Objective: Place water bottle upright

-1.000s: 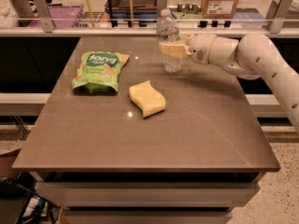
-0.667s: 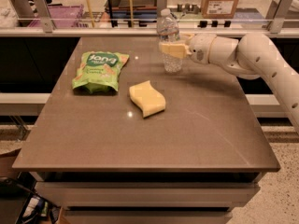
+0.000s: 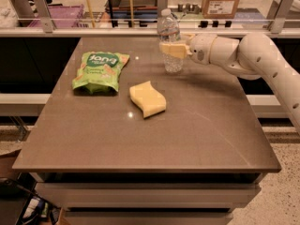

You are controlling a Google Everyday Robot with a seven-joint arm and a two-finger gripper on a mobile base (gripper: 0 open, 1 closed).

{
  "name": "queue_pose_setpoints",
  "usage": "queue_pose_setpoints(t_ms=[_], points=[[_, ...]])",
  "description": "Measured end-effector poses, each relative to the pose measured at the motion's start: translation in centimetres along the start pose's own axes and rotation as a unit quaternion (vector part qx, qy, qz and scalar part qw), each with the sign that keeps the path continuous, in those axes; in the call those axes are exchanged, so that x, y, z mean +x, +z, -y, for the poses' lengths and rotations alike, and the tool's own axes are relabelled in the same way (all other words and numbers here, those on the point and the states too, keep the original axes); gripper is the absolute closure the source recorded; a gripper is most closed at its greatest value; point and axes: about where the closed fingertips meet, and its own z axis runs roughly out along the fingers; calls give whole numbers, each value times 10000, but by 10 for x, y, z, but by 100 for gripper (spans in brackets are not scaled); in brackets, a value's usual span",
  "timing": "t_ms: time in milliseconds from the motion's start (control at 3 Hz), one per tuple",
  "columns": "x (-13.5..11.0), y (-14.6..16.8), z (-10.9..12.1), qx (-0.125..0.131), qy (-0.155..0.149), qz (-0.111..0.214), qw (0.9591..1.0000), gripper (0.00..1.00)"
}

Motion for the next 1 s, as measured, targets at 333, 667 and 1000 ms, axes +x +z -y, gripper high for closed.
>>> queue_pose_setpoints(t_ms=[333, 667, 1000], points=[[0, 0, 0, 0, -1, 0, 10000, 100], [0, 0, 0, -1, -1, 1, 10000, 100], [0, 0, 0, -1, -2, 2, 10000, 100]])
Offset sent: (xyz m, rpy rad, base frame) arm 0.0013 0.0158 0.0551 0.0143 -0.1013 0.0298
